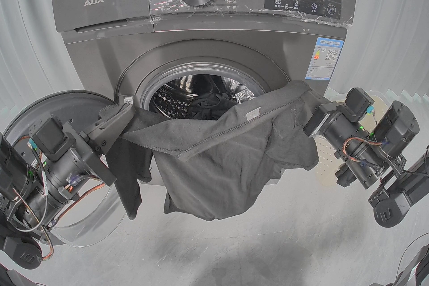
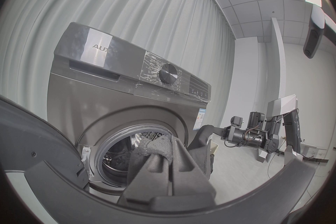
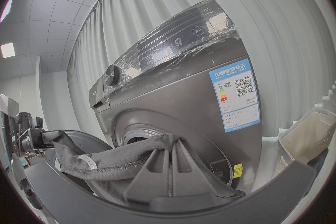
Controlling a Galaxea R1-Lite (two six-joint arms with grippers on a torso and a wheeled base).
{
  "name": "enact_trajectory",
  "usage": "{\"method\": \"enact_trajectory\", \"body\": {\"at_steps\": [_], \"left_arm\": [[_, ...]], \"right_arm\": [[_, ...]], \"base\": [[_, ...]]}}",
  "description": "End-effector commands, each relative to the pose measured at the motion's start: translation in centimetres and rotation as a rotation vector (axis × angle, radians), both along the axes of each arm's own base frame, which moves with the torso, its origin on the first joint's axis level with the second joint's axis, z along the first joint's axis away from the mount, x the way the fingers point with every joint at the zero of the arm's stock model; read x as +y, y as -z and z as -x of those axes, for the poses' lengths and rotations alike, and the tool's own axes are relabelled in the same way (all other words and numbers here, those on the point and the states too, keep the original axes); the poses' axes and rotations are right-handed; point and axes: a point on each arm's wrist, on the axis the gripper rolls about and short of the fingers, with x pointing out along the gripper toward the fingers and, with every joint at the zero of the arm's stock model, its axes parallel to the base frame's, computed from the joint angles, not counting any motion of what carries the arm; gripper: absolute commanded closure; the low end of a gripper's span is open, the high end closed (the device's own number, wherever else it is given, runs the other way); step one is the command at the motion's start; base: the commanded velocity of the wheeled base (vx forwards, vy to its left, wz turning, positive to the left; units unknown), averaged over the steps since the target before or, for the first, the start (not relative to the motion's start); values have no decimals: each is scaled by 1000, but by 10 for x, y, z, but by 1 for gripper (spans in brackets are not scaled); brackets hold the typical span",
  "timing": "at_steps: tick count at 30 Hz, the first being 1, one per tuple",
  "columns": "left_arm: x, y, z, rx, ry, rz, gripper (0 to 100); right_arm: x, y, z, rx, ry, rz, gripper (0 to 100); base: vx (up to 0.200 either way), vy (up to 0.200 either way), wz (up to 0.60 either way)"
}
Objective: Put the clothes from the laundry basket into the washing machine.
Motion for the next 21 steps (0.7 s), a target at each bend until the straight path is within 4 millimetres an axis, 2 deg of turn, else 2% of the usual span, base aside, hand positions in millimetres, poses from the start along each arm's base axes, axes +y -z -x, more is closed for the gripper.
{"method": "enact_trajectory", "body": {"at_steps": [1, 21], "left_arm": [[3, -2, -1, -12, -7, 2, 100], [14, -4, -6, -21, -30, -6, 100]], "right_arm": [[0, -7, -1, -22, 3, -16, 100], [7, -18, -1, -52, 0, -58, 100]], "base": [[0, 0, 0], [0, 0, 0]]}}
